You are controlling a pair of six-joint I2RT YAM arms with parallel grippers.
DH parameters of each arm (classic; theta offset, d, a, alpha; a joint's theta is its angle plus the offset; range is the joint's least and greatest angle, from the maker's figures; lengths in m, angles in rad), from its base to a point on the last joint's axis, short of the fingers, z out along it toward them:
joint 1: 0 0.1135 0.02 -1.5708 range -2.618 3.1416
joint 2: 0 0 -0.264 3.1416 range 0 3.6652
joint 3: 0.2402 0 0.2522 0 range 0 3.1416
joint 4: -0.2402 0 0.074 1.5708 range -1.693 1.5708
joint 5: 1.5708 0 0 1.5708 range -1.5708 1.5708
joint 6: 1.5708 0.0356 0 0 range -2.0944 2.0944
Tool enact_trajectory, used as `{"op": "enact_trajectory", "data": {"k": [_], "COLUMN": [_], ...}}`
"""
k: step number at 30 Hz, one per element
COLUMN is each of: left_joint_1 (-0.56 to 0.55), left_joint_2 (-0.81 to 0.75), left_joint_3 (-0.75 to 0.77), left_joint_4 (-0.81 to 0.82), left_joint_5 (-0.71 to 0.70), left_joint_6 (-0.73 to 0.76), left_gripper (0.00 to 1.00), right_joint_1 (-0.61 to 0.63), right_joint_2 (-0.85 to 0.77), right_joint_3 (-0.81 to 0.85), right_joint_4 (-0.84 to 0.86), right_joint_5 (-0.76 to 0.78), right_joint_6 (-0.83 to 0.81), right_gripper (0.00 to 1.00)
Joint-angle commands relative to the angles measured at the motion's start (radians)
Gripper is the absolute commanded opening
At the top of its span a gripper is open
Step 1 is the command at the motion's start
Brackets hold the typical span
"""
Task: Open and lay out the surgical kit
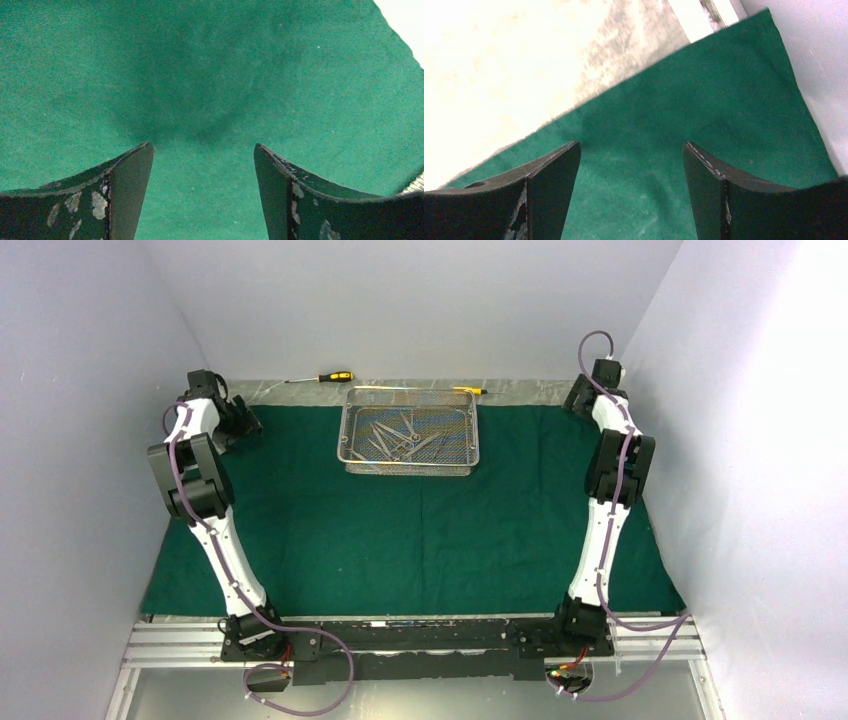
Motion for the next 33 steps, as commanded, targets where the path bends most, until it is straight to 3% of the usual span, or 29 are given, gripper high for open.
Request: {"op": "enact_trajectory", "data": {"k": [1, 5, 15, 22, 27, 33], "left_joint_1": [0.003, 0.002, 0.006, 0.009, 0.01, 0.008], "left_joint_2": [0.034, 0.047, 0.101, 0.085, 0.051, 0.045], "left_joint_3": [0.067, 0.096, 0.187, 0.236, 0.307, 0.358], "left_joint_4": [-0.031, -0.052, -0.134, -0.167, -0.168, -0.076], "left_joint_5": [-0.028, -0.035, -0.094, -0.19, -0.142, 0.021], "left_joint_6": [-0.015, -0.015, 0.015, 0.024, 0.052, 0.108], "left_gripper": [0.79, 0.79, 0.8, 0.8, 0.82, 0.85], "right_joint_1": [-0.052, -0.078, -0.095, -0.048, -0.008, 0.025], "right_joint_2": [0.094, 0.189, 0.16, 0.034, -0.088, -0.245], "right_joint_3": [0.115, 0.292, 0.3, 0.283, 0.277, 0.138], "right_joint_4": [-0.071, -0.236, -0.243, -0.185, -0.233, -0.269], "right_joint_5": [-0.145, -0.178, -0.066, 0.079, 0.091, -0.036], "right_joint_6": [0.007, 0.03, 0.069, -0.048, -0.08, -0.018], "right_gripper": [0.8, 0.82, 0.81, 0.81, 0.82, 0.82]}}
